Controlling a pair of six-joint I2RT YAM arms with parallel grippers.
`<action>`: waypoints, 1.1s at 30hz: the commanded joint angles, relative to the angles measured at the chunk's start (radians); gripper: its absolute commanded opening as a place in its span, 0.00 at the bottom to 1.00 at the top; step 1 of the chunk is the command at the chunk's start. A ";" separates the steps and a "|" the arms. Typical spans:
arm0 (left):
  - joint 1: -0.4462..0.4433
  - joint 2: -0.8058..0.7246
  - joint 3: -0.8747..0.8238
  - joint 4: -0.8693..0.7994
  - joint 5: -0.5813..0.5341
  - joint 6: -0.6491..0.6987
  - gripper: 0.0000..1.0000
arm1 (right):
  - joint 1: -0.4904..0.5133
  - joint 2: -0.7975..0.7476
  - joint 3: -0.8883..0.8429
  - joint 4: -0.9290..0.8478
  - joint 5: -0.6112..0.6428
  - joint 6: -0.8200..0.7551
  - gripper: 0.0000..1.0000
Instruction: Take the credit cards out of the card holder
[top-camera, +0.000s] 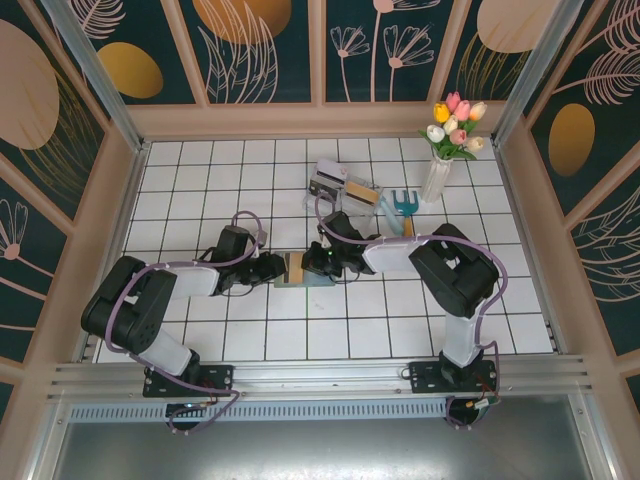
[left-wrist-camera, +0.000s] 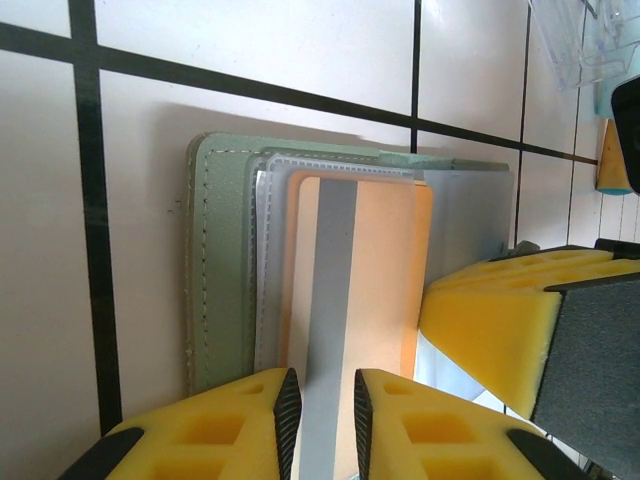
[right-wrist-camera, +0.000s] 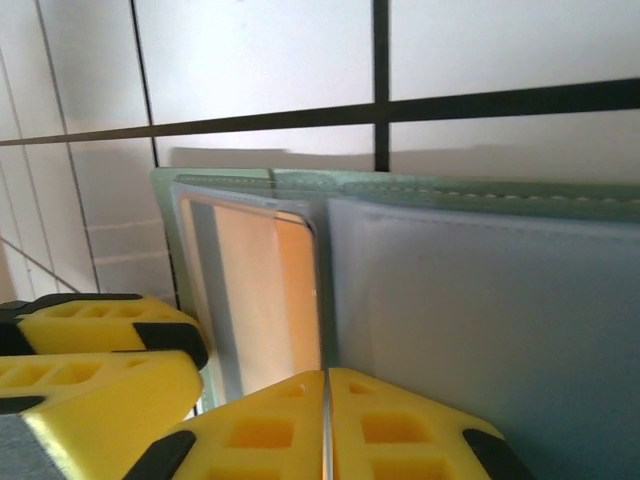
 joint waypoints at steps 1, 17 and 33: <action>-0.002 0.011 -0.026 -0.062 -0.053 0.007 0.26 | -0.006 0.003 0.026 -0.068 0.044 -0.028 0.16; -0.002 0.011 -0.023 -0.070 -0.044 0.007 0.26 | 0.009 0.058 0.051 -0.009 -0.016 -0.020 0.08; -0.002 -0.012 -0.023 -0.088 -0.069 0.007 0.30 | 0.000 -0.006 0.054 -0.182 0.098 -0.073 0.00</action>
